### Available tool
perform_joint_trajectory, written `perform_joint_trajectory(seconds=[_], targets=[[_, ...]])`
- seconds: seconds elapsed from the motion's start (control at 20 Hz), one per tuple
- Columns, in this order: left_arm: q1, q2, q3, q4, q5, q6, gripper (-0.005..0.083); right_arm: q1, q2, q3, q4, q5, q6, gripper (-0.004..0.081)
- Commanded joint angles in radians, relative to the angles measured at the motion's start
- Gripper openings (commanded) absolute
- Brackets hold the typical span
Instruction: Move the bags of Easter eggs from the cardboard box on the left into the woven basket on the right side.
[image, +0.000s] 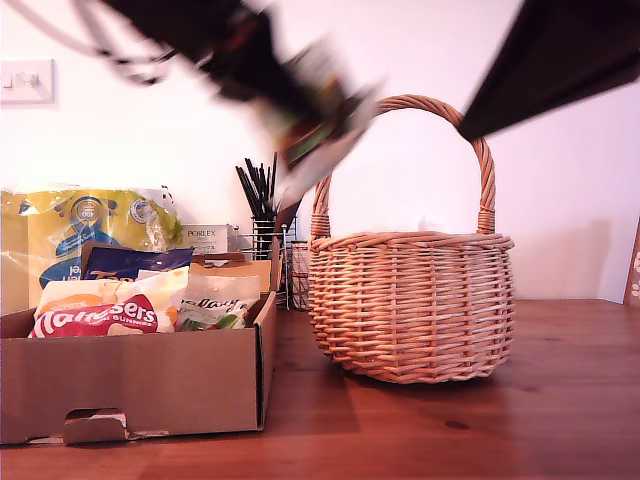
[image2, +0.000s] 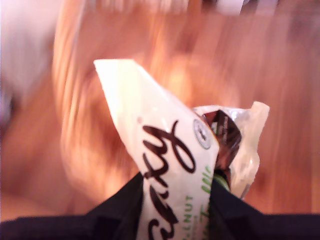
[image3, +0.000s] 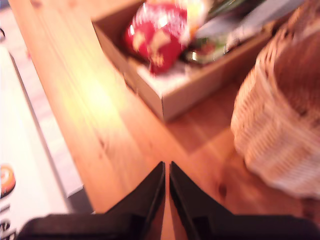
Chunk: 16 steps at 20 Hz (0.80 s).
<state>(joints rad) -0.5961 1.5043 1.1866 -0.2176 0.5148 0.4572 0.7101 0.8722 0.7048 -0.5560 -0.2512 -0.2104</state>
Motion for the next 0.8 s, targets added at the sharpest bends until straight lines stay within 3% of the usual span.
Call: perform_joint_trajectory(seconds=[0.0, 0.15, 0.4, 0.55, 0.75], targets=[[-0.030, 0.060, 0.002, 0.090, 0.003, -0.031, 0.0086, -0.017, -0.032, 0.012, -0.012, 0.001, -0.003, -0.0013], [-0.094, 0.159, 0.002, 0.243, -0.060, -0.050, 0.0086, -0.049, -0.068, 0.012, -0.016, 0.000, 0.001, -0.0013], [-0.163, 0.289, 0.002, 0.407, -0.310, -0.045, 0.0087, -0.085, -0.119, 0.012, -0.055, 0.000, 0.002, -0.0013], [-0.177, 0.291, 0.002, 0.407, -0.333, -0.045, 0.0100, -0.089, -0.132, 0.012, -0.067, 0.000, 0.002, -0.0013], [-0.177, 0.291, 0.002, 0.386, -0.337, -0.047, 0.0321, -0.091, -0.134, 0.012, -0.066, 0.000, 0.001, -0.0013]])
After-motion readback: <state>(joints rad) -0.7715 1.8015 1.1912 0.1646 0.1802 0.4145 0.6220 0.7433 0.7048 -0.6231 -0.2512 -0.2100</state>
